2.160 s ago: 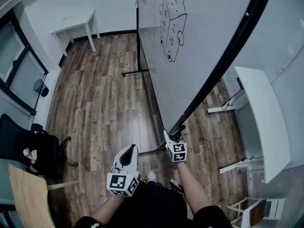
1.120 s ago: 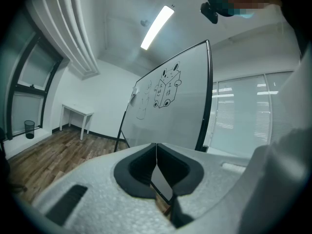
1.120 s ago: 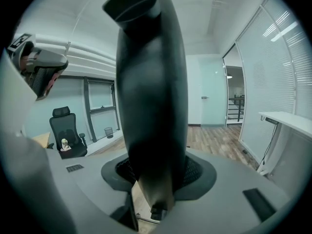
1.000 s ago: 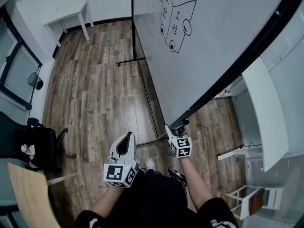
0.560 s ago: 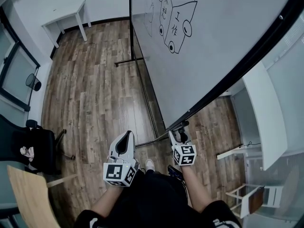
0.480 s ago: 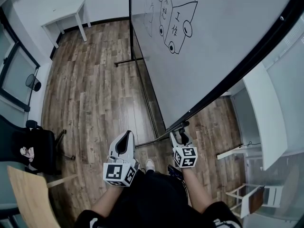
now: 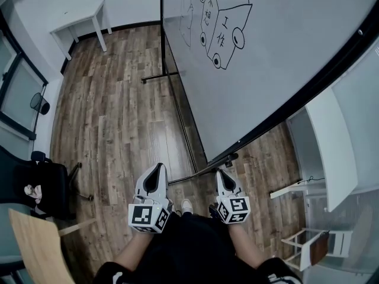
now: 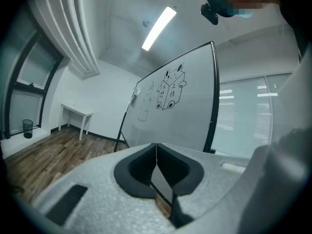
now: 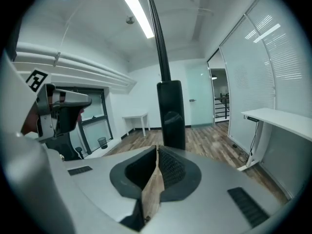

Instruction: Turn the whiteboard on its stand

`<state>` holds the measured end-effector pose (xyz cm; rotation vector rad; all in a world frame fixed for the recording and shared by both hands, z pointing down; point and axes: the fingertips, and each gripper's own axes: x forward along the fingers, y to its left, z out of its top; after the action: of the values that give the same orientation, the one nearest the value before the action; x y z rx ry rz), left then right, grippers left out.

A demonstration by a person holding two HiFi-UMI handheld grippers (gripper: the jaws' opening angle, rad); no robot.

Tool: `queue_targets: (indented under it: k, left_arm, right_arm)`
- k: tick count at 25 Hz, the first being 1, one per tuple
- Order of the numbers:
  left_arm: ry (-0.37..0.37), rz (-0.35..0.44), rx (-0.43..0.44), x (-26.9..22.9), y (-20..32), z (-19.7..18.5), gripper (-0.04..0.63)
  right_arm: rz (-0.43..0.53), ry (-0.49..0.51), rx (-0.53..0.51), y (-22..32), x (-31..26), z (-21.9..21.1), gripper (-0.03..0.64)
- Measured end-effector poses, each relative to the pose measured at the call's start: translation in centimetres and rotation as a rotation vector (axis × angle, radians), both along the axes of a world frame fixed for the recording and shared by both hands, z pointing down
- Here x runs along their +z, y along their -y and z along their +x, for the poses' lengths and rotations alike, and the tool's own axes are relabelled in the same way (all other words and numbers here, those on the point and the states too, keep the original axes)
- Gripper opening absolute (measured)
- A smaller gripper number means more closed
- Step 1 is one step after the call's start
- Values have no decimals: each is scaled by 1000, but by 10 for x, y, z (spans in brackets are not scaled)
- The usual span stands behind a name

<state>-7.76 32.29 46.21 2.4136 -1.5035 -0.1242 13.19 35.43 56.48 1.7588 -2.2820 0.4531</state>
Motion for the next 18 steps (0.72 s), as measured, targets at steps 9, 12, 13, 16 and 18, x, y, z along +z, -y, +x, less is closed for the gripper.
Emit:
queue_targets:
  k: [9,12,13,16,18]
  left_arm:
    - [11,-18,6,13,-3,-6,18]
    - [13,-21,12,16,-2,-5,18]
    - [12,-23,14,17,-1,-5,18]
    - [10,-25,16,17,0,-5,18]
    - [8,-23,15,16,1,-5,18]
  right_arm:
    - [67,27,-1,-9,-32,-27,14]
    - [65,34,-2,-10,-34,-30,12]
    - [66,37,-3,-9,-35,-31,12]
    - [70,41,-11,-9,-38,-35,12]
    - [78,41,-16,-9,-41,-36,12]
